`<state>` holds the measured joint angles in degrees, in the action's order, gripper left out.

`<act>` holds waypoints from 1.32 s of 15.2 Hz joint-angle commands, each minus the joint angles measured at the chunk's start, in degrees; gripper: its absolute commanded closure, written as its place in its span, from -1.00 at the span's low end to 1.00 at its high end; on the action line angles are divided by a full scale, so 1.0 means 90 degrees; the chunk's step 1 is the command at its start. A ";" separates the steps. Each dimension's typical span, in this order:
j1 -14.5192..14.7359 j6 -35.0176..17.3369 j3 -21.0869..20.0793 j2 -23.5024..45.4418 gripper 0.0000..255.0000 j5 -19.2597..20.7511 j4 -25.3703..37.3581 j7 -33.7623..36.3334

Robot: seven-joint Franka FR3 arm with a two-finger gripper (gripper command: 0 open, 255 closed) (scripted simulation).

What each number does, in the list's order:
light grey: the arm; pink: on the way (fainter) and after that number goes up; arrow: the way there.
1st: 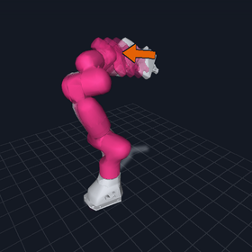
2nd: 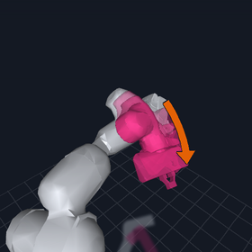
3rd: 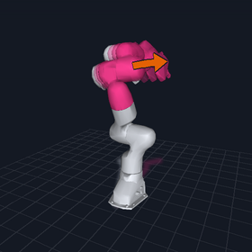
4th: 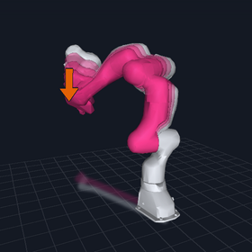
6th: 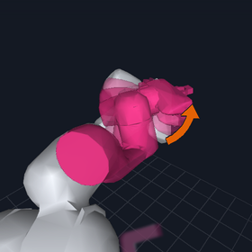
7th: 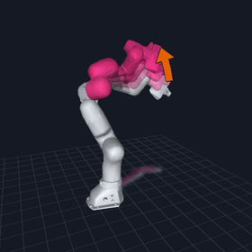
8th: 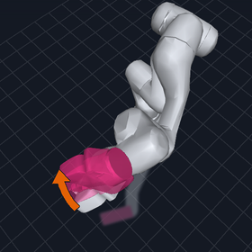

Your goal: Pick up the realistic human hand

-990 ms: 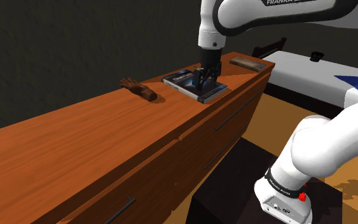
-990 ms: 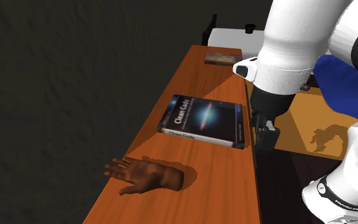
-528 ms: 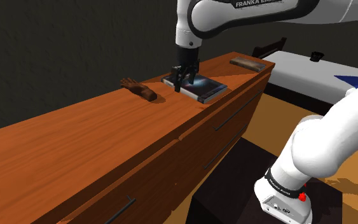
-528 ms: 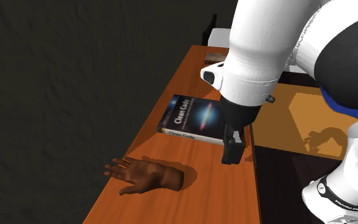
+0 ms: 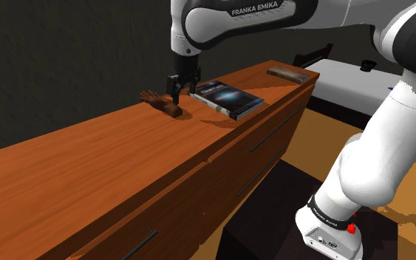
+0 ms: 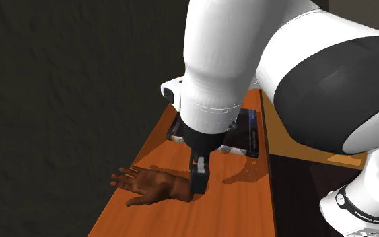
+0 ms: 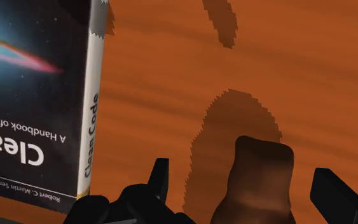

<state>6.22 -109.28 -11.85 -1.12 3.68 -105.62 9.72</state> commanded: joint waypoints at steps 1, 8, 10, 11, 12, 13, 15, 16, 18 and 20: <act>0.0065 -0.0096 -0.0070 0.0420 -1.00 0.0167 0.0447 0.0027; 0.0170 -0.0470 -0.0137 0.0938 -1.00 0.0399 0.0720 0.0105; 0.0168 -0.0634 -0.0134 0.0957 -1.00 0.0413 0.0573 0.0124; 0.0168 -0.0763 -0.0132 0.0976 -1.00 0.0424 0.0462 0.0140; 0.0167 -0.0763 -0.0132 0.0975 -1.00 0.0424 0.0461 0.0140; 0.0168 -0.0763 -0.0132 0.0976 -1.00 0.0424 0.0462 0.0140; 0.0169 -0.0751 -0.0132 0.0983 1.00 0.0425 0.0481 0.0140; 0.0168 -0.0752 -0.0132 0.0981 1.00 0.0425 0.0478 0.0140; 0.0168 -0.0752 -0.0132 0.0979 1.00 0.0424 0.0477 0.0139; 0.0168 -0.0752 -0.0132 0.0981 1.00 0.0425 0.0477 0.0139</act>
<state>7.73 -116.01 -13.04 7.67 7.50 -101.33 10.98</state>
